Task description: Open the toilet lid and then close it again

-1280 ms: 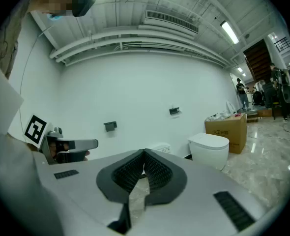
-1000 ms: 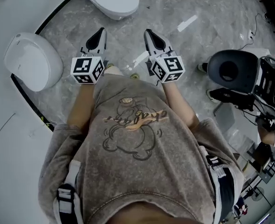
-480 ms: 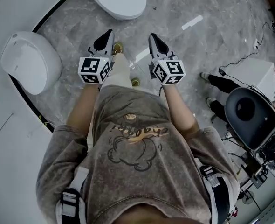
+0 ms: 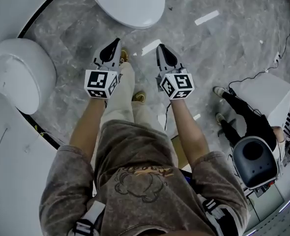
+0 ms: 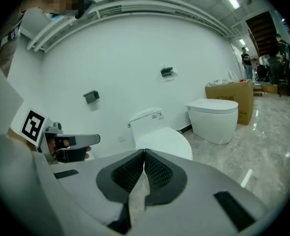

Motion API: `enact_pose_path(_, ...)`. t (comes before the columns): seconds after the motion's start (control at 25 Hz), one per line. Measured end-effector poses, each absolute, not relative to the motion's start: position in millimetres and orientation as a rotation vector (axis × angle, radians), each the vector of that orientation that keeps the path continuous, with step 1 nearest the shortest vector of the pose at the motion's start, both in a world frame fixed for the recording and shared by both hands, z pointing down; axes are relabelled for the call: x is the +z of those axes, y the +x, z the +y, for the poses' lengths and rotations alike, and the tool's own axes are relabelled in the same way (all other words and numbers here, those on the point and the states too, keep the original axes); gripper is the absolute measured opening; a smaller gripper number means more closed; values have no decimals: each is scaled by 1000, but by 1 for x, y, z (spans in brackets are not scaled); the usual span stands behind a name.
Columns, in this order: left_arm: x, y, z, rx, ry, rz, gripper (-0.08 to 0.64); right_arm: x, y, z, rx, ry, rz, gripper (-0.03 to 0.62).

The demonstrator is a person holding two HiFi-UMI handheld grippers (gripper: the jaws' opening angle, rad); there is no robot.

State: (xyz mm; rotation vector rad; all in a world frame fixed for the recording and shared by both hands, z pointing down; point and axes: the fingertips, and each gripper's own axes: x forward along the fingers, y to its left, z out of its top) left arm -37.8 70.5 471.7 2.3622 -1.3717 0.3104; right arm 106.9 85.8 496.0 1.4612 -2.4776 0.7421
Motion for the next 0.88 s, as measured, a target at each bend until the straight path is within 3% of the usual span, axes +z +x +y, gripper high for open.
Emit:
enact_pose_path(0.56, 704, -16, 7, 434, 2277, -1285, 9, 710, 91, 14, 874, 1379, -2410, 28)
enact_pose_path(0.88, 761, -5, -3, 409, 2244, -1259, 9, 759, 84, 1, 879, 1403, -2368, 28)
